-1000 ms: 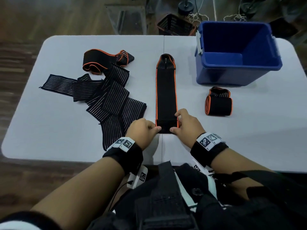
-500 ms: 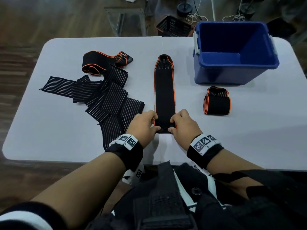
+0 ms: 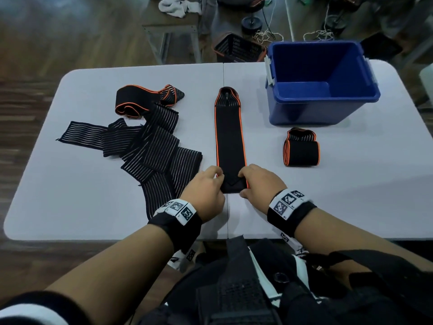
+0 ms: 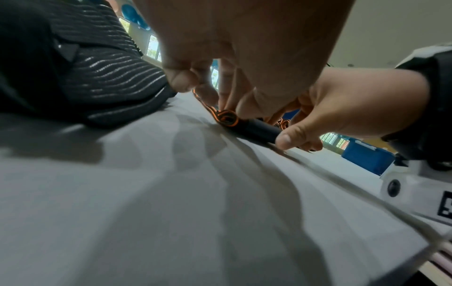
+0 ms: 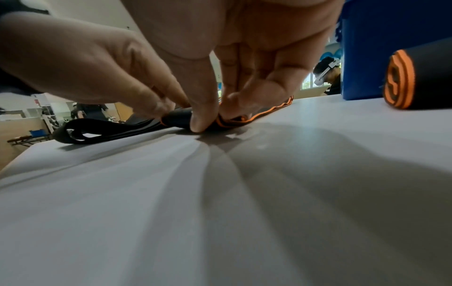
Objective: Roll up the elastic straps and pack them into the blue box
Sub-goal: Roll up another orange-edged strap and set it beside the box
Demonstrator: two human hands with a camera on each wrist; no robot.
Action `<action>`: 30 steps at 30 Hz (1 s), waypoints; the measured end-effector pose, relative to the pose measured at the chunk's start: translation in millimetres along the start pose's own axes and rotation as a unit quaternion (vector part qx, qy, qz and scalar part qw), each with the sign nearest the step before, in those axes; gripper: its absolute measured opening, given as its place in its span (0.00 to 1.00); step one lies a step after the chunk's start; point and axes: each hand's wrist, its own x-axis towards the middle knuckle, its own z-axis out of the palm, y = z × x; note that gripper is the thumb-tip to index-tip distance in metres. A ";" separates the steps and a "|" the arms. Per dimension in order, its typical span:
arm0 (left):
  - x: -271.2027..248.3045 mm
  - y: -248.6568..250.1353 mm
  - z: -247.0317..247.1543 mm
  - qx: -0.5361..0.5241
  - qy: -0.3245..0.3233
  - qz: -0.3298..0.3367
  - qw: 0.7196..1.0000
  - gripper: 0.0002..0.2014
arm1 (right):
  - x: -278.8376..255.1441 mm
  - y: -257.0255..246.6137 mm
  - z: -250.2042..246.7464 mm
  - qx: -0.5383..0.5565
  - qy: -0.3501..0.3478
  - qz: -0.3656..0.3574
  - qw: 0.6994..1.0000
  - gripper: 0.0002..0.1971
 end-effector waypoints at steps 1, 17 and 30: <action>-2.2 -1.4 0.7 -0.022 -0.018 -0.006 1.000 0.17 | 1.3 0.5 -3.2 0.005 -0.005 0.000 1.000 0.19; 15.0 0.9 -2.8 -0.313 0.103 -0.235 0.914 0.26 | 11.4 14.8 -0.6 0.249 0.096 0.146 0.953 0.05; 14.6 3.2 -10.7 -0.166 0.058 -0.120 0.977 0.10 | 12.8 8.5 5.9 0.130 0.078 0.077 0.985 0.09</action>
